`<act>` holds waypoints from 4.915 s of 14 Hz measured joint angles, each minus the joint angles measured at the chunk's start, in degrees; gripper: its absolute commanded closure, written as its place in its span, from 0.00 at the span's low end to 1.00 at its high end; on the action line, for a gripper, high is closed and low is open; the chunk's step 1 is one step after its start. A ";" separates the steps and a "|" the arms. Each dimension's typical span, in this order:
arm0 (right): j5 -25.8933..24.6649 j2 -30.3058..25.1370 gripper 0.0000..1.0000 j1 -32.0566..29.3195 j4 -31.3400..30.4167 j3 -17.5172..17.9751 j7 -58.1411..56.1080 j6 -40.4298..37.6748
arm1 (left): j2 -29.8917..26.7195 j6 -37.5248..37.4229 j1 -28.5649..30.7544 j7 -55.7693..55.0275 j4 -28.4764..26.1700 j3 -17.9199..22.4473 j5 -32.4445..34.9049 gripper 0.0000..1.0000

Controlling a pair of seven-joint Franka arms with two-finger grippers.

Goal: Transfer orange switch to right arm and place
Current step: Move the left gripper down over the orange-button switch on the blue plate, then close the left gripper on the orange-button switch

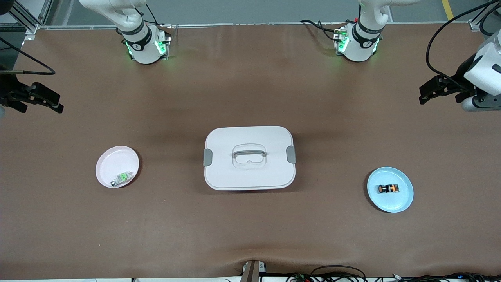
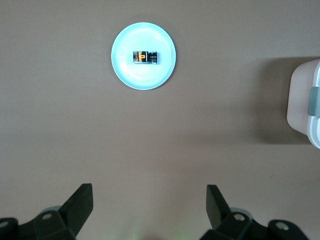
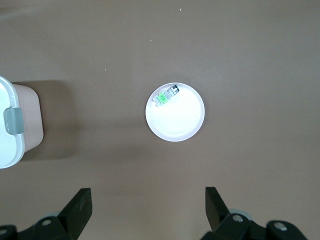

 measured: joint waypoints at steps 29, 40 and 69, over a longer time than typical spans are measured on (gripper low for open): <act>-0.10 -0.03 0.00 -0.71 0.00 -0.10 -0.01 -0.12 | 21.05 15.10 2.34 4.38 0.03 0.98 -2.06 0.00; -0.10 -0.03 0.00 -0.71 0.00 -0.09 -0.01 -0.44 | 34.75 30.00 2.97 4.46 1.55 1.03 2.42 0.00; 0.02 -0.03 0.00 -2.95 -0.07 0.51 -0.01 -2.72 | 49.67 37.50 2.81 3.39 9.10 2.67 2.59 0.10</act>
